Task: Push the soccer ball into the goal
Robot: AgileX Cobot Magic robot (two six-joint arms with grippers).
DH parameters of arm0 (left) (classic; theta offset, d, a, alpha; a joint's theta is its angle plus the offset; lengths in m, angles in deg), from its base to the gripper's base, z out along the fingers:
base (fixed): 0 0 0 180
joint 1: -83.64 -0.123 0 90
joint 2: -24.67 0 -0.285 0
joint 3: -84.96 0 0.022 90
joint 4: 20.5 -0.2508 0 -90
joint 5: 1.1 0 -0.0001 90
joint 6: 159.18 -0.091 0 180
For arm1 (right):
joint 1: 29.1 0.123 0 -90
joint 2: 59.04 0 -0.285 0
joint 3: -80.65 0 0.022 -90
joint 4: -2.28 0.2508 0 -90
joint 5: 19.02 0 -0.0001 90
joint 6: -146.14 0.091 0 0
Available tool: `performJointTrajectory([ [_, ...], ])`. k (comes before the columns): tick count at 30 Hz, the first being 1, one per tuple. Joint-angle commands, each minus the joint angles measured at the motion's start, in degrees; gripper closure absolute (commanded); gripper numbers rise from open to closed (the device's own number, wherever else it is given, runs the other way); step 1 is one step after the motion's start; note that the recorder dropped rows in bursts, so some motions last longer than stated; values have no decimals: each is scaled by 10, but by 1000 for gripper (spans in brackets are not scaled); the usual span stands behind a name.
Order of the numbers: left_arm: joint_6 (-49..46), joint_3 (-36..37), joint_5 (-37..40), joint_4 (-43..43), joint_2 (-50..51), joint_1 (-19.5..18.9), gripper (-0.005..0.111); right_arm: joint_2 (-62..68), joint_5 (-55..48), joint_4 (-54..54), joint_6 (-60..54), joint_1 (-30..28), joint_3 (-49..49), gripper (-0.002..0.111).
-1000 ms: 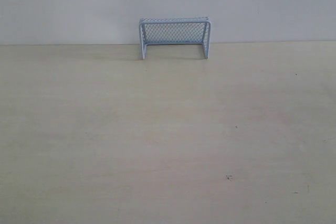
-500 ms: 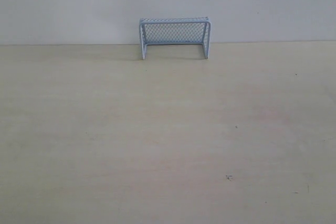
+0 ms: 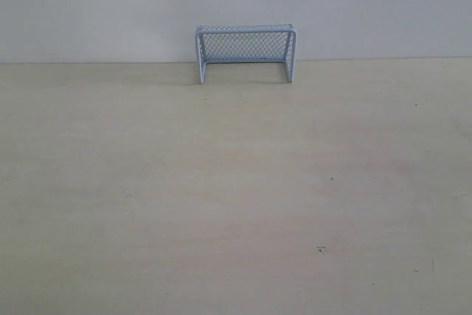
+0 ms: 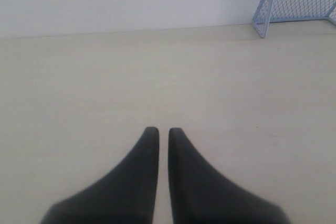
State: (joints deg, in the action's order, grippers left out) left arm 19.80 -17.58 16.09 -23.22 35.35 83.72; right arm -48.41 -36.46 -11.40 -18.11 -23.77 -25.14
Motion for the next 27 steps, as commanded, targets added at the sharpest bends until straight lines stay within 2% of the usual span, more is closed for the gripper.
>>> performJointTrajectory([
  [1,5,-2,-7,4,-2,5,100,-13,12,0,2,-3,17,108],
  [27,5,-2,-7,4,-2,5,100,-28,-22,0,-2,-2,30,108],
])
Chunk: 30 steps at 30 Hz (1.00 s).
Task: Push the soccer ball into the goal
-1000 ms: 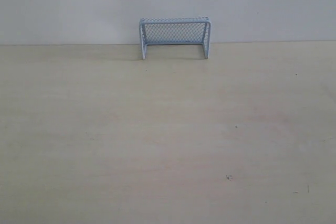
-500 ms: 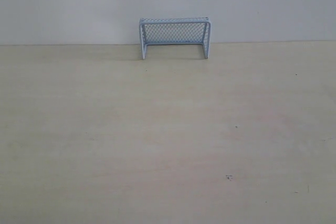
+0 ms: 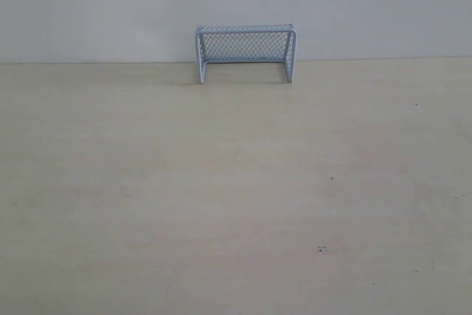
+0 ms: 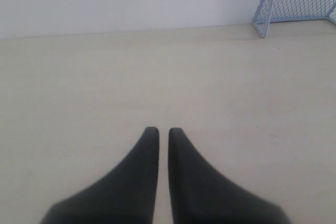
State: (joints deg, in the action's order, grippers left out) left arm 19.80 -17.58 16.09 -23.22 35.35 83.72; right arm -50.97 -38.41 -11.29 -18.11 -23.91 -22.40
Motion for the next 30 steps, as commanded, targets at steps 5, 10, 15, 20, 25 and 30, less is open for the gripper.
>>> performJointTrajectory([
  [5,5,-2,-7,4,-2,5,100,-3,-2,51,-70,0,3,108],
  [10,5,-2,-7,4,-2,5,100,-3,0,77,-105,0,3,108],
  [15,5,-2,-7,4,-2,5,100,-3,3,118,-142,0,3,108],
  [20,5,-2,-7,4,-2,5,100,-3,3,136,-169,0,3,108],
  [25,5,-2,-7,4,-2,5,100,-3,3,136,-169,0,3,108],
  [30,5,-2,-7,4,-2,5,100,-3,3,136,-167,0,3,108],
])
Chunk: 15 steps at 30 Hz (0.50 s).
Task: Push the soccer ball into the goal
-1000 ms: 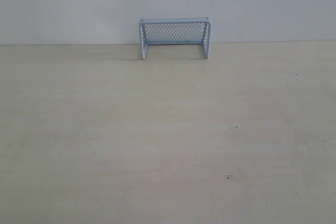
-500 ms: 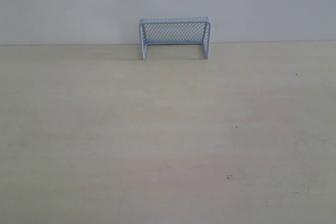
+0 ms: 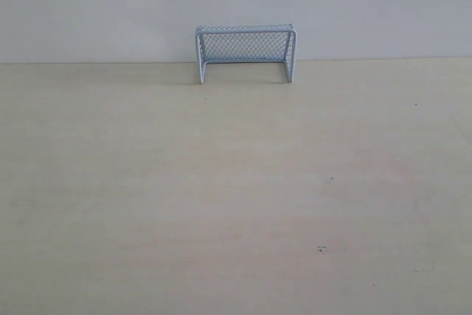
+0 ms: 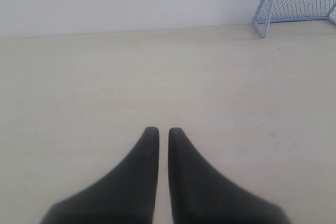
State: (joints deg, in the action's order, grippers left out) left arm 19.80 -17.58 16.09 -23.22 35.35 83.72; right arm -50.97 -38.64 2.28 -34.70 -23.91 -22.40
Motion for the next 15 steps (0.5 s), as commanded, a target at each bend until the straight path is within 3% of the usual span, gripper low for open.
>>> performJointTrajectory([
  [1,5,-2,-7,4,-2,5,100,-3,5,0,-1,0,3,108],
  [15,5,-2,-7,4,-2,5,100,-3,-3,0,2,0,3,108],
])
